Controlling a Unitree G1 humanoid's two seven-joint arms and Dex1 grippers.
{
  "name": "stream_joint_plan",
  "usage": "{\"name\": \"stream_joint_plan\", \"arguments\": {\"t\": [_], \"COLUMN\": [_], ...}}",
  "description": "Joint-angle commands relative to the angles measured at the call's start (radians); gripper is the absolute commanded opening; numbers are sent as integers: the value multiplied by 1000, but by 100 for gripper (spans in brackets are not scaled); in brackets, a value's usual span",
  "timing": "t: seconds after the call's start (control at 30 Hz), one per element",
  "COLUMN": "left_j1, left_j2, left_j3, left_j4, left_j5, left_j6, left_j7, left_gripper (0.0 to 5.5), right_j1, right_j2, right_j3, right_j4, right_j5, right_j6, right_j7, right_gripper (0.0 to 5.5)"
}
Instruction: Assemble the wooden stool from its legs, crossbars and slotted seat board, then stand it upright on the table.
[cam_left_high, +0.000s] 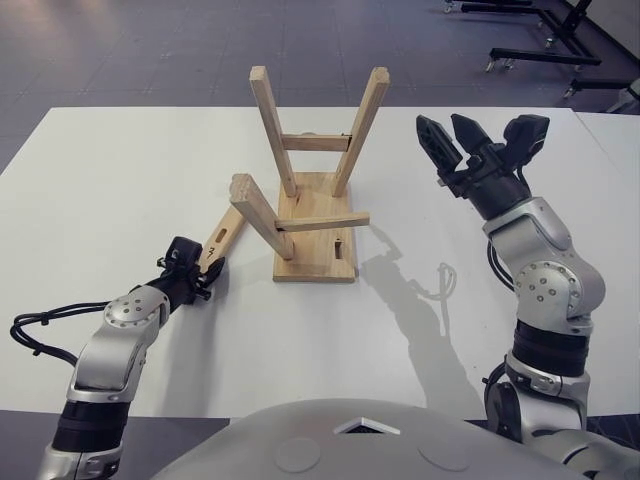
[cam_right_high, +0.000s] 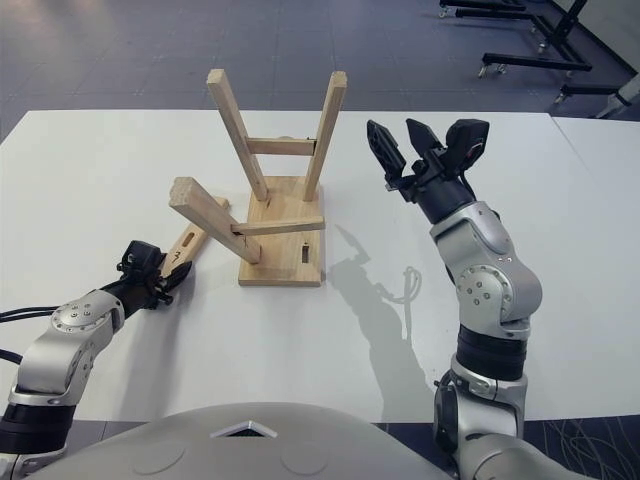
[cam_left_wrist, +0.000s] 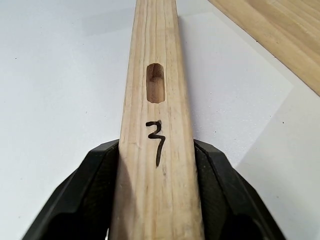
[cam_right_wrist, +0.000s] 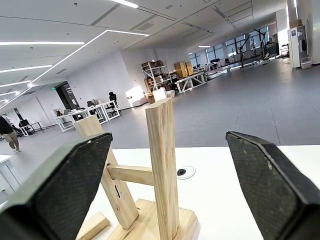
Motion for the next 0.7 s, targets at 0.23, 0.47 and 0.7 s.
{"name": "stream_joint_plan", "arguments": {"t": [0.23, 0.47, 0.7], "left_j1": [-206, -400, -539], "left_j2": [-84, 13, 73], "left_j3": [226, 258, 129], "left_j4": [-166, -296, -147], "left_j5": [-338, -881, -924], "left_j6": [-208, -52, 77], "left_j7": [-116, -344, -488], "left_gripper": [206, 206, 206], "right_j1": [-118, -190, -253], "right_j2": [-29, -34, 10], "right_j3": [-83, -25, 123], "right_j4": [-35, -66, -62], "right_j5": [302, 665, 609], "right_j6": [100, 205, 197], "right_j7": [87, 177, 251], "right_gripper": [419, 419, 419]}}
